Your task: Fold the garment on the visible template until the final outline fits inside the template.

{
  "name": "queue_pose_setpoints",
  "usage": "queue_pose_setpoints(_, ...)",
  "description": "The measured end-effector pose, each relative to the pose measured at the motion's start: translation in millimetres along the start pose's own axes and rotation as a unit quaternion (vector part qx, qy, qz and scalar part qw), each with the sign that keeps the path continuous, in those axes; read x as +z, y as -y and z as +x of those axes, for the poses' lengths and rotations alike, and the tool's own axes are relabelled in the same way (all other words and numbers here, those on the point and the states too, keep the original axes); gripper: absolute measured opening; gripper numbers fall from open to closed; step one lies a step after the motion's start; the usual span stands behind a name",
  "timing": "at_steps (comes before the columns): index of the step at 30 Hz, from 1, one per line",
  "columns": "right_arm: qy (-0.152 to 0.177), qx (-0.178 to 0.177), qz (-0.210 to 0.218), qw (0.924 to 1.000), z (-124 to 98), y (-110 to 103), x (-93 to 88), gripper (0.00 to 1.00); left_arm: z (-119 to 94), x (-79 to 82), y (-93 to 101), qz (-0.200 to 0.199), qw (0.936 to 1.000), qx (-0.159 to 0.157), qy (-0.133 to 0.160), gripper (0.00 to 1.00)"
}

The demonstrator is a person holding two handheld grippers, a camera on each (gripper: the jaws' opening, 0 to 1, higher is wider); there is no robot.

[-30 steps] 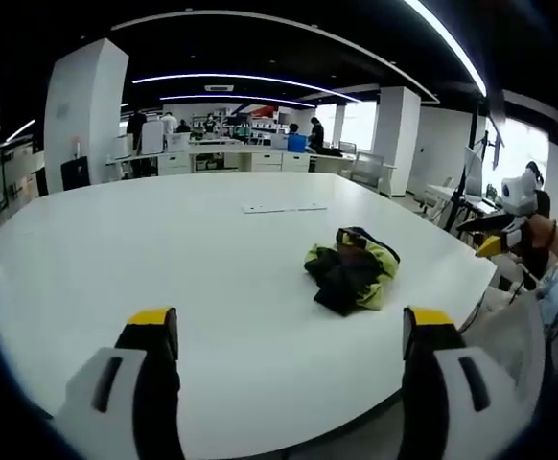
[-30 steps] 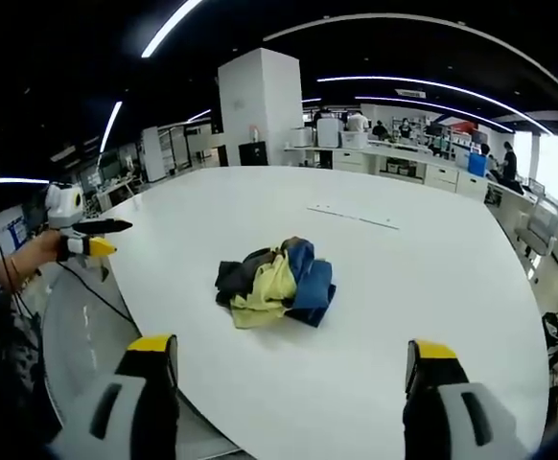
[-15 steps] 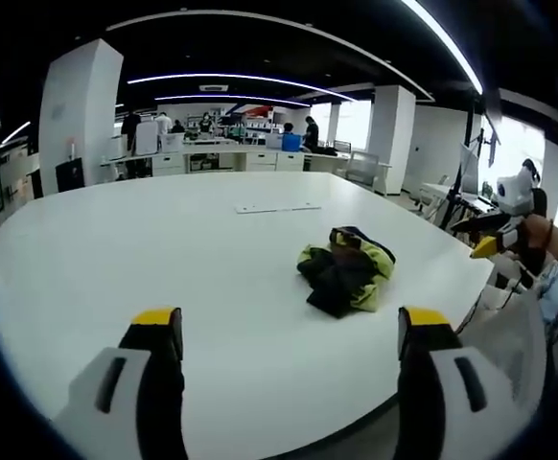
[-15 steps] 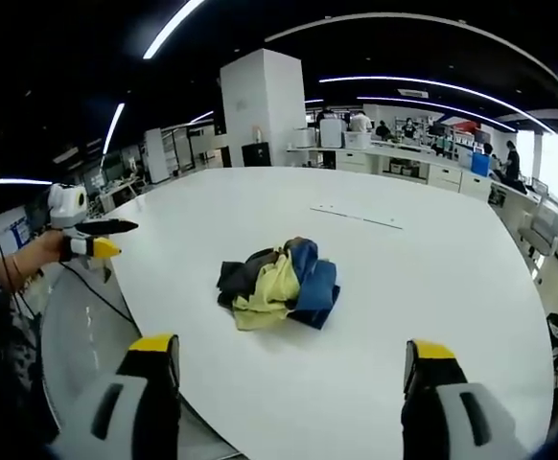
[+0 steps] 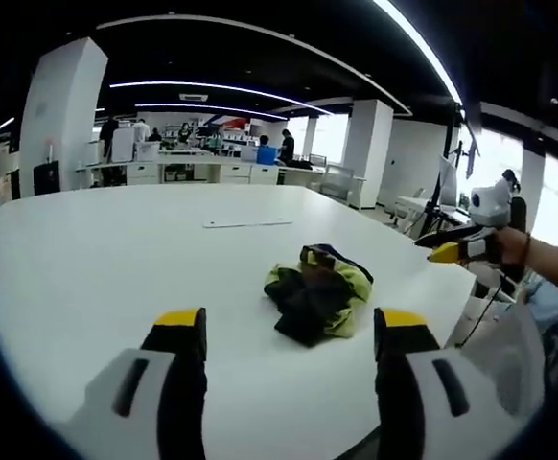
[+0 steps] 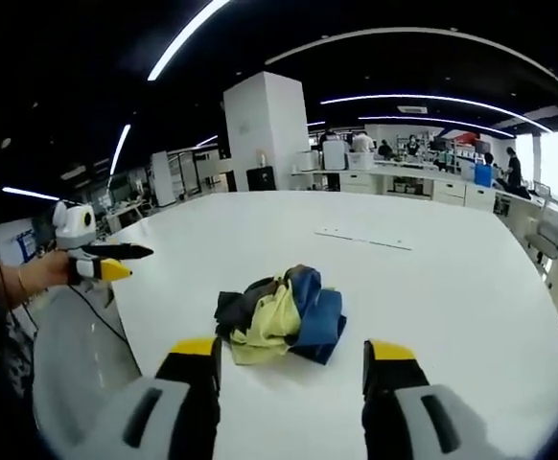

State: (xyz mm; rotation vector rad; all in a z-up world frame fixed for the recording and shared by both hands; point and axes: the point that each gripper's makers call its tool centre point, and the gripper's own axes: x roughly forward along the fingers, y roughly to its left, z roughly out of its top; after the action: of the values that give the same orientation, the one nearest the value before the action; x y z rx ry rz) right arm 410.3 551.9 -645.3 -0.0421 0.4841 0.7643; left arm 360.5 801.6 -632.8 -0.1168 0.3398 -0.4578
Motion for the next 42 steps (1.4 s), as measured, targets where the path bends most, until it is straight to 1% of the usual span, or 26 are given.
queue_pose_setpoints(3,0.003,0.012,0.009,0.9999,10,-2,-1.5,0.54,15,-3.1,8.4,-0.021,0.9996,-0.020,0.002,0.63)
queue_pose_setpoints(7,-0.002,0.016,0.015,0.9998,24,-2,-4.3,0.48,32,-7.3,14.4,-0.010,0.9995,-0.028,-0.009,0.61)
queue_pose_setpoints(10,-0.003,0.011,0.015,0.9998,32,1,-5.0,0.46,42,-10.5,18.8,-0.014,0.9991,-0.037,-0.013,0.61)
queue_pose_setpoints(13,-0.006,0.014,0.020,0.9997,43,3,-6.9,0.41,55,-16.9,23.6,-0.013,0.9985,-0.048,-0.025,0.57)
queue_pose_setpoints(18,-0.016,0.018,0.023,0.9995,59,5,-12.5,0.36,69,-20.3,30.7,-0.011,0.9975,-0.064,-0.029,0.51)
queue_pose_setpoints(24,-0.027,0.025,0.022,0.9991,74,3,-20.2,0.33,85,-36.1,36.2,0.002,0.9950,-0.079,-0.060,0.45)
queue_pose_setpoints(28,-0.034,0.021,0.019,0.9990,81,5,-23.9,0.30,92,-42.1,36.2,-0.003,0.9941,-0.085,-0.068,0.41)
queue_pose_setpoints(31,-0.046,0.014,0.010,0.9988,85,7,-29.1,0.28,98,-46.7,36.9,-0.012,0.9931,-0.090,-0.075,0.38)
queue_pose_setpoints(34,-0.052,0.012,0.001,0.9986,88,8,-32.3,0.24,104,-52.6,36.4,-0.016,0.9922,-0.090,-0.085,0.34)
queue_pose_setpoints(36,-0.055,0.010,-0.006,0.9984,88,9,-33.4,0.20,108,-55.6,35.5,-0.023,0.9920,-0.089,-0.086,0.32)
queue_pose_setpoints(38,-0.057,0.009,-0.008,0.9983,89,9,-34.1,0.19,112,-60.5,33.9,-0.022,0.9916,-0.084,-0.095,0.30)
queue_pose_setpoints(42,-0.062,0.012,-0.010,0.9979,89,7,-36.8,0.17,117,-65.6,31.3,-0.027,0.9915,-0.078,-0.100,0.30)
